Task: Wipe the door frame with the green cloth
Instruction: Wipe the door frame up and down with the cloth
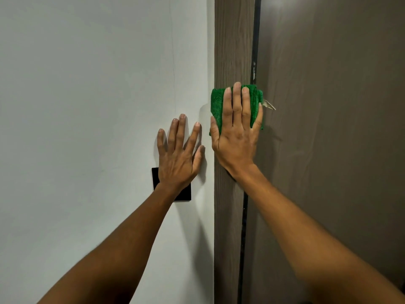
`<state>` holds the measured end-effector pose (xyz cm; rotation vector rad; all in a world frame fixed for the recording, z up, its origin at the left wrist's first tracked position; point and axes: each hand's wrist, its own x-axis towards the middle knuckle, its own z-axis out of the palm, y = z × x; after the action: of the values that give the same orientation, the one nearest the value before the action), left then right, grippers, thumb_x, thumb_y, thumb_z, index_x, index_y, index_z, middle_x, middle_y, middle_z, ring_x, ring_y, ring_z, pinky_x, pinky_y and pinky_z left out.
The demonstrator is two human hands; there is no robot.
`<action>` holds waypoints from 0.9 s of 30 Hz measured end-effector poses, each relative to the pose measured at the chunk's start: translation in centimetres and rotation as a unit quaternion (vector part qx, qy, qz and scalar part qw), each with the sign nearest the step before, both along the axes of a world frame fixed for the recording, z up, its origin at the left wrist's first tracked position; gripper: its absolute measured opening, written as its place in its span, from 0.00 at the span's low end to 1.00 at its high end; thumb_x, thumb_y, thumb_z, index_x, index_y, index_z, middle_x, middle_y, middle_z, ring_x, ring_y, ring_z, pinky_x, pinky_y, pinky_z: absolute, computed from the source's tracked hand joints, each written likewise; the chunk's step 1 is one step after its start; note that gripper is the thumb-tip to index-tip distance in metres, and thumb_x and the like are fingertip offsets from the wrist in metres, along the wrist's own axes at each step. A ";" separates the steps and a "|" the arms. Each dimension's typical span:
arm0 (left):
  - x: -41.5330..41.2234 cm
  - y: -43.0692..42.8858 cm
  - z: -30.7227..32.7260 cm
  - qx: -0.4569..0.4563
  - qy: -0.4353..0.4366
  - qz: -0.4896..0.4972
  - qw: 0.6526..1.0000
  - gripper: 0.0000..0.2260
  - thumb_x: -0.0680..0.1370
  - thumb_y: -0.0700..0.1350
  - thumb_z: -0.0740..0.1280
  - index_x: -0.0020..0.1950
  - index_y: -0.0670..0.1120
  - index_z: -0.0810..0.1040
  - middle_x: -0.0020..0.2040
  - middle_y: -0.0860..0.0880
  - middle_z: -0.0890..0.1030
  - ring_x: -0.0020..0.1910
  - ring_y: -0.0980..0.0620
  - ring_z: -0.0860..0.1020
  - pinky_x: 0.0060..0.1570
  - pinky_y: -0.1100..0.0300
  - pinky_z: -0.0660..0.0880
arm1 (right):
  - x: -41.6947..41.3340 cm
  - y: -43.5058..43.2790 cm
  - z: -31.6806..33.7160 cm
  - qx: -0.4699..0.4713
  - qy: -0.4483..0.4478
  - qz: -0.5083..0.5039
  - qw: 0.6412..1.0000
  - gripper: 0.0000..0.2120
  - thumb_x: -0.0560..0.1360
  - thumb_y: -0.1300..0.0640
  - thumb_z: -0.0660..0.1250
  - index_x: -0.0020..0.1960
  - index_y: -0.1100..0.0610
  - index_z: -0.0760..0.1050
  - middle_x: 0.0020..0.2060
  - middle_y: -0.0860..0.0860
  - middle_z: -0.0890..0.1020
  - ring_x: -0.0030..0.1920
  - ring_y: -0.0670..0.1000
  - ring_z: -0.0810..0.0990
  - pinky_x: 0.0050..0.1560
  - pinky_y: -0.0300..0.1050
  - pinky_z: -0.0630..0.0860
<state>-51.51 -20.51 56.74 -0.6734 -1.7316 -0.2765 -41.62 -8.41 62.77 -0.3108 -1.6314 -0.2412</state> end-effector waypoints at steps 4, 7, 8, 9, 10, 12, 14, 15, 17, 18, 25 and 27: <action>0.0 0.0 0.3 0.004 0.005 -0.007 1.000 0.30 0.82 0.60 0.51 0.81 0.52 0.48 0.81 0.43 0.51 0.80 0.45 0.46 0.76 0.42 0.44 | 0.0 0.2 -3.9 -0.002 -0.009 0.000 1.000 0.32 0.81 0.43 0.53 0.79 0.57 0.50 0.78 0.57 0.61 0.78 0.54 0.55 0.77 0.62 0.51; 0.4 0.1 0.5 0.004 0.007 -0.013 1.000 0.29 0.82 0.60 0.51 0.81 0.52 0.49 0.81 0.42 0.53 0.80 0.44 0.49 0.76 0.40 0.48 | 0.4 0.1 -6.7 -0.015 -0.020 0.001 1.000 0.33 0.81 0.42 0.53 0.79 0.57 0.47 0.78 0.57 0.59 0.79 0.54 0.54 0.78 0.61 0.51; 0.6 0.0 0.4 0.000 0.000 -0.019 1.000 0.29 0.82 0.60 0.50 0.81 0.51 0.49 0.81 0.42 0.54 0.80 0.44 0.49 0.76 0.39 0.49 | 0.9 -0.3 -7.9 -0.024 -0.031 -0.002 0.999 0.34 0.81 0.41 0.54 0.79 0.57 0.47 0.78 0.57 0.58 0.79 0.55 0.54 0.78 0.62 0.51; 0.7 -0.2 0.4 -0.002 0.000 -0.021 1.000 0.29 0.82 0.59 0.50 0.81 0.51 0.50 0.81 0.41 0.54 0.80 0.43 0.50 0.75 0.39 0.50 | 1.1 -0.5 -9.1 -0.031 -0.045 0.003 0.999 0.35 0.81 0.41 0.54 0.79 0.58 0.48 0.78 0.57 0.57 0.79 0.55 0.53 0.78 0.62 0.50; 0.7 -0.3 0.2 -0.003 0.001 -0.018 1.000 0.28 0.82 0.59 0.50 0.81 0.51 0.50 0.81 0.41 0.55 0.79 0.43 0.50 0.75 0.39 0.51 | 1.3 -0.5 -10.3 -0.039 -0.062 0.011 0.997 0.36 0.81 0.40 0.55 0.79 0.58 0.48 0.78 0.57 0.56 0.79 0.55 0.52 0.78 0.62 0.50; 0.8 -0.4 0.2 -0.003 -0.004 -0.010 1.000 0.27 0.83 0.59 0.50 0.81 0.51 0.52 0.80 0.41 0.56 0.79 0.44 0.52 0.75 0.39 0.53 | 1.9 -0.8 -12.4 -0.058 -0.101 0.034 0.993 0.37 0.80 0.38 0.53 0.79 0.58 0.47 0.79 0.57 0.53 0.80 0.56 0.50 0.78 0.60 0.47; 1.1 -0.7 0.5 -0.006 -0.029 -0.017 0.999 0.27 0.83 0.58 0.50 0.81 0.51 0.52 0.81 0.41 0.55 0.80 0.43 0.52 0.76 0.39 0.52 | 3.0 -1.5 -14.1 -0.084 -0.145 0.066 0.984 0.35 0.81 0.39 0.50 0.79 0.57 0.45 0.80 0.56 0.51 0.80 0.55 0.48 0.79 0.59 0.44; 1.7 -0.8 0.6 -0.009 -0.049 -0.029 0.998 0.27 0.83 0.57 0.51 0.81 0.51 0.52 0.81 0.41 0.54 0.80 0.43 0.52 0.76 0.40 0.51 | 3.9 -1.8 -14.8 -0.101 -0.164 0.088 0.977 0.33 0.81 0.40 0.48 0.79 0.56 0.45 0.80 0.55 0.49 0.80 0.54 0.47 0.79 0.58 0.44; 3.4 -1.0 0.2 -0.016 -0.091 -0.061 0.994 0.27 0.83 0.56 0.52 0.80 0.51 0.54 0.81 0.40 0.52 0.80 0.43 0.50 0.77 0.42 0.47 | 5.6 -2.2 -15.6 -0.136 -0.190 0.149 0.961 0.28 0.82 0.45 0.45 0.79 0.55 0.47 0.80 0.52 0.50 0.80 0.50 0.45 0.79 0.59 0.47; 4.2 -1.1 -0.6 -0.018 -0.108 -0.081 0.991 0.26 0.82 0.56 0.52 0.80 0.51 0.56 0.81 0.40 0.53 0.80 0.44 0.50 0.77 0.43 0.47 | 6.4 -2.1 -15.6 -0.152 -0.199 0.181 0.951 0.27 0.82 0.48 0.45 0.79 0.55 0.51 0.80 0.51 0.53 0.80 0.49 0.47 0.78 0.60 0.51; 9.8 -1.4 -8.9 0.057 -0.241 -0.142 0.959 0.23 0.78 0.61 0.58 0.67 0.51 0.76 0.77 0.44 0.65 0.73 0.45 0.62 0.67 0.43 0.63 | 8.9 -0.3 -12.8 -0.395 -0.134 0.127 0.900 0.32 0.75 0.42 0.68 0.73 0.54 0.65 0.76 0.57 0.60 0.76 0.58 0.57 0.72 0.62 0.57; 10.6 -0.9 -9.8 0.066 -0.281 -0.163 0.943 0.22 0.77 0.62 0.62 0.63 0.50 0.78 0.76 0.44 0.66 0.73 0.44 0.64 0.66 0.43 0.65 | 9.2 0.0 -12.9 -0.447 -0.137 0.147 0.872 0.25 0.71 0.42 0.72 0.63 0.54 0.74 0.74 0.56 0.61 0.75 0.57 0.57 0.71 0.61 0.58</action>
<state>-40.87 -21.45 46.93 -0.8339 -2.1082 -0.8790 -32.41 -8.45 49.92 -0.7402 -1.9649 0.7689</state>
